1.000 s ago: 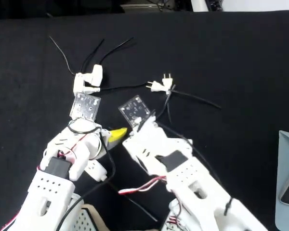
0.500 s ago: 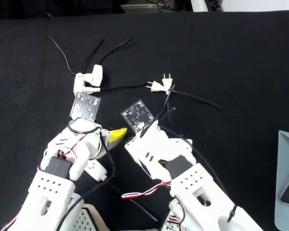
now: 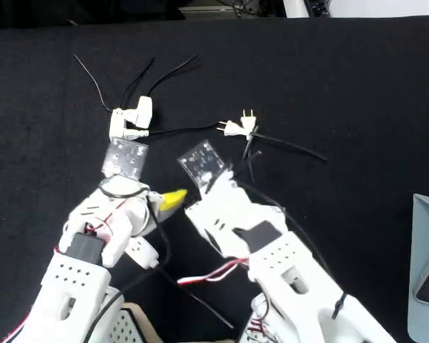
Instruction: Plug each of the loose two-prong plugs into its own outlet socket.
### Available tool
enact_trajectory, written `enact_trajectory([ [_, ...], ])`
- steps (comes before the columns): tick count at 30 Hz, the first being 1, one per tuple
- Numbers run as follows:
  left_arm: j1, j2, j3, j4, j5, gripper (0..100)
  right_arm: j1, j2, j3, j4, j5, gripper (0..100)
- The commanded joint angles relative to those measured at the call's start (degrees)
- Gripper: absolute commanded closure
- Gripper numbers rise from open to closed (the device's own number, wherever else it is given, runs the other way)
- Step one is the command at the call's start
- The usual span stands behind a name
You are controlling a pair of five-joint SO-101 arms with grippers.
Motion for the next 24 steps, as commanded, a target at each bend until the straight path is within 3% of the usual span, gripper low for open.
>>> enact_trajectory([
  [1, -5.14, -0.53, -0.84, 0.09, -0.35, 65, 0.97, 2.68, -7.16, 4.31, 0.53, 98.7],
  [12, -14.55, -0.53, -1.54, 0.00, -0.26, 65, 1.05, 10.15, -11.21, 5.63, 3.16, 98.7],
  [24, -14.99, -0.53, -1.71, 0.09, -0.26, 65, 1.58, 10.51, -10.86, 5.27, 4.92, 98.7],
])
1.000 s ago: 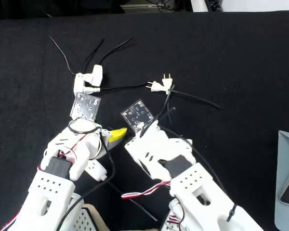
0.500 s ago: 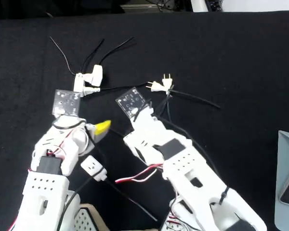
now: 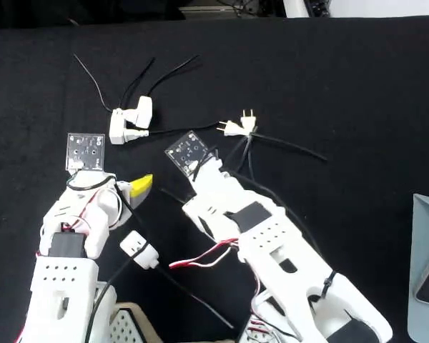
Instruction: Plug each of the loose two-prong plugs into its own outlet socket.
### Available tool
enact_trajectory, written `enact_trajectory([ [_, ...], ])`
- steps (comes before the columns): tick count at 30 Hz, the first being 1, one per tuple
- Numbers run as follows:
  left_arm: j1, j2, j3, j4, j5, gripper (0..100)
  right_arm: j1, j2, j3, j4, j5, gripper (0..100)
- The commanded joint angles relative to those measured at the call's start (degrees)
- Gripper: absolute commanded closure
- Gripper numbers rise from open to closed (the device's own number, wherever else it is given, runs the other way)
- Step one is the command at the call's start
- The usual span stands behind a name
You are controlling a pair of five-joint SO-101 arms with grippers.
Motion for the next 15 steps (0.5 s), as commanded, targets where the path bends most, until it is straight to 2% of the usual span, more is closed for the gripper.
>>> enact_trajectory([
  [1, -0.75, -0.53, -1.63, 0.09, -0.26, 65, 1.49, 0.04, -2.51, 0.53, 0.53, 98.7],
  [7, -0.75, -0.53, -1.54, 0.09, -0.26, 65, 1.32, -0.22, -3.56, 3.34, 2.99, 98.4],
  [11, -0.75, -0.53, -1.54, 0.09, -0.26, 65, 1.32, -0.13, -6.73, 8.26, 2.90, 91.8],
  [15, -0.75, -0.53, -1.54, 0.09, -0.26, 65, 0.09, 0.04, -8.40, 10.20, 0.79, 91.3],
])
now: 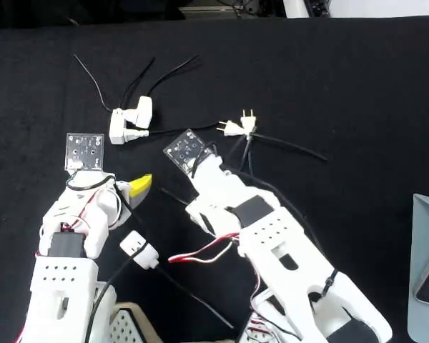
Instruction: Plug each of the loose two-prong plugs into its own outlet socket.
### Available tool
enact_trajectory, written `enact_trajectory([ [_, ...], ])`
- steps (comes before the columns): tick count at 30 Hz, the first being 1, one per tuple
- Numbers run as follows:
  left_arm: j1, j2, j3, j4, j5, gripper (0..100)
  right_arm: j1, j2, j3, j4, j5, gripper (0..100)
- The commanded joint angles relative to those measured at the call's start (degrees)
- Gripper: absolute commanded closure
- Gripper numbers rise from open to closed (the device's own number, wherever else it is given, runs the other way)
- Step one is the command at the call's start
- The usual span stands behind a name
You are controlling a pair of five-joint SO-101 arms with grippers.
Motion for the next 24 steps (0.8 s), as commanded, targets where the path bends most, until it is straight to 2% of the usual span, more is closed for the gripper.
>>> enact_trajectory([
  [1, -0.48, -0.53, -1.54, 0.09, -0.26, 65, -1.32, 0.04, -3.38, 1.23, -1.14, 91.3],
  [24, -0.48, -0.53, -1.45, 0.09, -0.44, 65, -2.64, 0.13, -4.97, 8.44, -1.41, 91.0],
])
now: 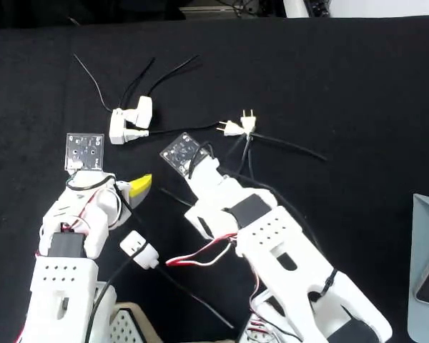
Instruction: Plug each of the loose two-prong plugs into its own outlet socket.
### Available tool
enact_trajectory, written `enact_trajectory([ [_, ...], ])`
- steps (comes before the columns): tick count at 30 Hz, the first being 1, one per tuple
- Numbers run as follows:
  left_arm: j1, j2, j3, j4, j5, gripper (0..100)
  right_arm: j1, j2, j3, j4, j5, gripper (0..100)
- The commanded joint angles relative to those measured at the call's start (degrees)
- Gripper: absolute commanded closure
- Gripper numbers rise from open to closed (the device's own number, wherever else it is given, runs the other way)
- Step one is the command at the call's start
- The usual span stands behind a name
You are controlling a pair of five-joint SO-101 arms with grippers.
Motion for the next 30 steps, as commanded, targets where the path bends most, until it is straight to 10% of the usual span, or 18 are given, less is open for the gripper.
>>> enact_trajectory([
  [1, -0.48, -0.53, -1.45, 0.09, -0.44, 65, -0.79, 0.13, -2.77, 1.23, -0.18, 91.0],
  [30, -0.48, -0.53, -1.36, 0.09, -0.53, 65, 2.90, 0.13, 0.84, -3.96, 10.20, 98.7],
])
